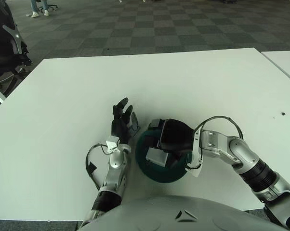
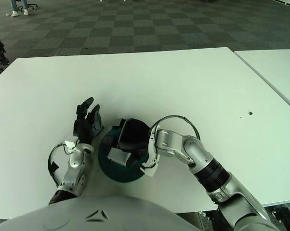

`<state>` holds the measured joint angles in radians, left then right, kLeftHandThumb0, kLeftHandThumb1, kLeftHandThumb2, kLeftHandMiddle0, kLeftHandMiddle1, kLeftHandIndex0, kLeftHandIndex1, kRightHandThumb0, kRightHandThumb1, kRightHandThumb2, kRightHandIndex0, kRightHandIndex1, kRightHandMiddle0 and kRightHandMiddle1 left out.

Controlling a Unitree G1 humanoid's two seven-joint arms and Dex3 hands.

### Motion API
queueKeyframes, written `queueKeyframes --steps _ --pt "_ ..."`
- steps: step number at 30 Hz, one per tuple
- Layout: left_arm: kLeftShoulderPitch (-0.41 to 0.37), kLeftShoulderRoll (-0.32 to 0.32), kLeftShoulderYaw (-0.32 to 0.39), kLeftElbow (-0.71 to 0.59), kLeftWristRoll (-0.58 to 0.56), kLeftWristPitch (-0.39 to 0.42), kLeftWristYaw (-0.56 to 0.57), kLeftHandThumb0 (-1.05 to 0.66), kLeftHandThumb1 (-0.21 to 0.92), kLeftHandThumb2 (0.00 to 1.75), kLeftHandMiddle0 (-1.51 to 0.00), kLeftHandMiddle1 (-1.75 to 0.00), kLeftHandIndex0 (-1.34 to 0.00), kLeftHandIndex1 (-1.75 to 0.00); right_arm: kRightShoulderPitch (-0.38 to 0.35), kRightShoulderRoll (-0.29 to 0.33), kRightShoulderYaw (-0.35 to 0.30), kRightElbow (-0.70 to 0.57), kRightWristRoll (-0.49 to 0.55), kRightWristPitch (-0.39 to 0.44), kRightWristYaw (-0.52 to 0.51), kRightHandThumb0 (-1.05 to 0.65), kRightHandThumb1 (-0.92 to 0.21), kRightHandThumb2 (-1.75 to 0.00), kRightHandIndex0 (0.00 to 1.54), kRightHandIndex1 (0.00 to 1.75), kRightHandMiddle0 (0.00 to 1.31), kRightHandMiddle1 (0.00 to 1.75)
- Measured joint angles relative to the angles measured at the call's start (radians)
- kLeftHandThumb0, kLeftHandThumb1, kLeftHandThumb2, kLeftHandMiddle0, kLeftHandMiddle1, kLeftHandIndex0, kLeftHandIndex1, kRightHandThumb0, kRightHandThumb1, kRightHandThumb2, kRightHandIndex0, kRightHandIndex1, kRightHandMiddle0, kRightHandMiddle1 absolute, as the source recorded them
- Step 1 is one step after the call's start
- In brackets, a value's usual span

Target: Put the charger into the plate.

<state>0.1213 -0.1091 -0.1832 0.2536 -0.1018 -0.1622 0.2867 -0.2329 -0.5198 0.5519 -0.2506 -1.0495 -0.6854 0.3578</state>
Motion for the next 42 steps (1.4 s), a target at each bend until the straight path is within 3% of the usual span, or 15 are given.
queueKeyframes --steps 2,4,6,10,14,21,26,32,42 --pt "-0.022 0.003 -0.006 -0.011 0.042 0.066 0.040 -0.53 0.92 1.06 -0.19 -0.05 0.00 -0.43 0.000 0.002 -0.004 -0.006 0.000 0.010 0.002 -0.91 -0.92 -1.06 0.21 0.02 0.00 0.46" --pt "-0.044 0.013 -0.019 -0.018 0.122 0.128 0.080 -0.60 0.92 1.02 -0.08 -0.02 0.00 -0.26 0.002 0.008 -0.007 -0.012 0.000 0.020 -0.001 -0.92 -0.92 -1.07 0.18 0.01 0.00 0.43" --pt "-0.012 0.047 -0.051 -0.060 0.194 0.149 0.079 -0.72 0.92 0.95 -0.04 -0.01 0.00 -0.21 0.015 0.018 -0.013 -0.020 -0.001 0.037 -0.015 -0.94 -0.92 -1.06 0.16 0.01 0.00 0.41" --pt "0.102 0.042 -0.056 -0.139 0.140 0.052 0.006 -0.81 0.92 0.95 -0.01 0.00 0.00 -0.16 0.060 0.036 -0.029 -0.034 -0.001 0.073 -0.058 -0.96 -0.92 -1.06 0.12 0.00 0.00 0.36" --pt "0.186 0.006 -0.041 -0.155 0.106 0.004 0.000 -0.80 0.92 0.98 -0.04 -0.01 0.00 -0.23 0.131 0.054 -0.048 -0.082 -0.019 0.118 -0.089 -0.97 -0.92 -1.06 0.10 0.00 0.00 0.33" --pt "0.186 0.000 -0.006 -0.119 0.105 -0.013 0.049 -0.77 0.92 0.94 -0.20 -0.06 0.00 -0.49 0.190 0.087 -0.129 -0.142 0.004 0.234 -0.101 -0.97 -0.92 -1.03 0.13 0.02 0.00 0.39" --pt "0.130 -0.001 0.023 -0.046 0.074 -0.058 0.052 -0.77 0.92 0.89 -0.31 -0.09 0.00 -0.73 0.209 0.122 -0.194 -0.093 0.154 0.282 -0.129 -0.99 -0.92 -1.01 0.17 0.03 0.00 0.47" --pt "0.069 -0.005 0.057 0.020 0.036 -0.103 0.008 -0.78 0.92 0.88 -0.36 -0.10 0.00 -0.81 0.221 0.184 -0.246 -0.062 0.316 0.374 -0.127 -0.99 -0.92 -0.97 0.20 0.03 0.00 0.50" --pt "0.062 -0.004 0.073 0.031 0.022 -0.130 -0.075 -0.84 0.92 0.90 -0.43 -0.12 0.00 -0.94 0.221 0.335 -0.369 -0.117 0.683 0.641 -0.077 -0.89 -0.92 -0.90 0.30 0.07 0.00 0.55"
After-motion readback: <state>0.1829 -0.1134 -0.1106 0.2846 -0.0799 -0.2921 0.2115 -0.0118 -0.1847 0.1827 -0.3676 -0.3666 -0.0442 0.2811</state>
